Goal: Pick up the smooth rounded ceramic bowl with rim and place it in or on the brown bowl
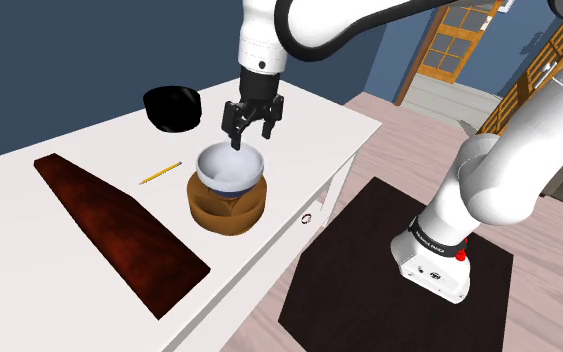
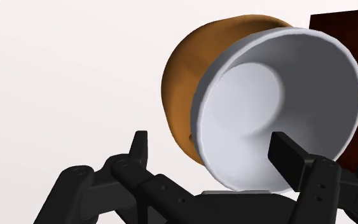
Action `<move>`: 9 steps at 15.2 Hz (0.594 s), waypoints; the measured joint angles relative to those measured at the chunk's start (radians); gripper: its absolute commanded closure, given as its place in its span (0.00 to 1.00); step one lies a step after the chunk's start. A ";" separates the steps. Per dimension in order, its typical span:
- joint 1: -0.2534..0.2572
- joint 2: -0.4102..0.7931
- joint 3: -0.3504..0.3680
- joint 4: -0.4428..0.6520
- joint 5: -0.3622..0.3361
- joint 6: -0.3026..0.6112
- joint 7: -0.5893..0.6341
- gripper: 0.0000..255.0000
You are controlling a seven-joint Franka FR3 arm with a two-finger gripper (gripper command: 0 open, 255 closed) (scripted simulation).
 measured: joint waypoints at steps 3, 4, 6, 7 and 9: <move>-0.005 -0.027 -0.009 0.046 0.001 -0.073 -0.006 0.00; -0.005 -0.027 -0.009 0.053 0.001 -0.080 -0.004 0.00; -0.005 -0.029 -0.009 0.057 0.001 -0.086 -0.003 0.00; -0.005 -0.029 -0.009 0.057 0.001 -0.087 -0.003 0.00; -0.005 -0.029 -0.009 0.058 0.001 -0.088 -0.003 0.00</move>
